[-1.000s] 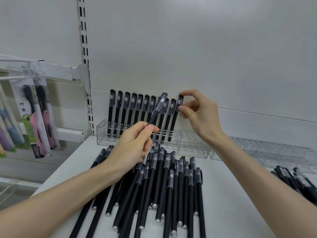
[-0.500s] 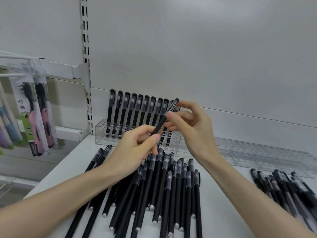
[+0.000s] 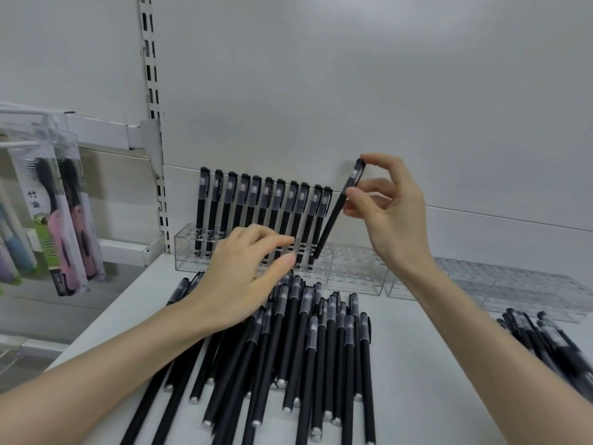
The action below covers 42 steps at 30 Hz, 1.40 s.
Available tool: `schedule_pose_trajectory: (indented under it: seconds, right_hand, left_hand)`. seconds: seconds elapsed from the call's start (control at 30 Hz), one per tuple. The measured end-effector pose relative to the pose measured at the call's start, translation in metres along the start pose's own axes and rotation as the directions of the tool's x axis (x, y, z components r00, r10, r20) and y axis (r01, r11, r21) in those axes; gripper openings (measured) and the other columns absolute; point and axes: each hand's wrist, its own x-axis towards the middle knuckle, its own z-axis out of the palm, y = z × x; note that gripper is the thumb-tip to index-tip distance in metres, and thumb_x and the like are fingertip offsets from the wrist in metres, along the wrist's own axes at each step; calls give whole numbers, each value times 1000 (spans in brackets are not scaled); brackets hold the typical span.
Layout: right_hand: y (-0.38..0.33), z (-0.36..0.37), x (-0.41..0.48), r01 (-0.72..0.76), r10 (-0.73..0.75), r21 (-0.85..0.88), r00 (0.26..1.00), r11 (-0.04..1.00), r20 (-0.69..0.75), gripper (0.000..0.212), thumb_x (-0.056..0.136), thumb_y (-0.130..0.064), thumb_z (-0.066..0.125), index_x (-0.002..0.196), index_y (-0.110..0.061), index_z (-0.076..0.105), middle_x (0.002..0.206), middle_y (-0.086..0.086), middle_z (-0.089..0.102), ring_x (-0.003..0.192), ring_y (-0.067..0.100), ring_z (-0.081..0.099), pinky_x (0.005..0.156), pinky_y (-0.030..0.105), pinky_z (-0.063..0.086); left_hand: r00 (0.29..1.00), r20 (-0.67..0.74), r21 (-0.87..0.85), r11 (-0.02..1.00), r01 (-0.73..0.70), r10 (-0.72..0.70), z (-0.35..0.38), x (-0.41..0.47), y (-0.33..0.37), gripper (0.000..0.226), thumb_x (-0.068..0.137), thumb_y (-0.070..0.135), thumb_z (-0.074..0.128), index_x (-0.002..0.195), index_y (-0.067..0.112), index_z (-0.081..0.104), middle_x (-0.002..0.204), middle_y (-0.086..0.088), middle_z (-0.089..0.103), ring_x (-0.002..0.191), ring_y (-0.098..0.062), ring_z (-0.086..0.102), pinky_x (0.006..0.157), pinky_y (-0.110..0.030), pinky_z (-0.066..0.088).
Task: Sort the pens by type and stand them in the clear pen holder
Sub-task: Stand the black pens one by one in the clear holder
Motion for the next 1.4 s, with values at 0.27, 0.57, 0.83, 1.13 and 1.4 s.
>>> schedule_pose_trajectory:
  seconds: [0.27,0.57,0.83,1.13,1.4]
  right_hand:
    - [12,-3,14,74,-78,-64,996,995,-53,36,89,2,59,112,-25,54,83,2,60,72,24,69,70,23,57]
    - [32,1,11,94,-91,-168,996,981,25,36,87,1,62,108,-27,57,79,-6,61,72,18,67,74,29,58]
    - [38,-2,15,53,-36,-219,996,974,79,32,87,-1,63,104,-28,59,72,1,67,70,15,68,76,35,58]
    - [38,1,11,60,-18,-303,990,951,138,31,86,0,62,106,-24,63,70,3,68,69,21,67,76,45,55]
    - [28,-6,0,46,-27,-339,998,940,61,25,89,-11,64,112,-22,62,78,-5,67,67,14,67,75,43,56]
  left_hand:
    - [985,174,185,982,-49,16,10,4,-5,78,79,68,0,142,37,37,139,19,34,131,0,16,115,-33,3]
    - [982,190,212,977,-26,-15,10,3,0,78,79,66,-3,143,39,34,141,21,30,126,6,9,112,-29,-3]
    - [980,198,212,977,-17,-26,11,3,1,86,72,67,-9,143,40,31,142,21,28,126,6,7,112,-29,-5]
    - [981,192,221,975,-7,-37,11,3,3,86,72,67,-8,143,40,32,142,21,29,130,2,11,112,-28,-2]
    - [985,169,183,983,5,-37,6,3,10,86,71,71,4,139,35,42,144,19,35,134,-1,20,114,-33,5]
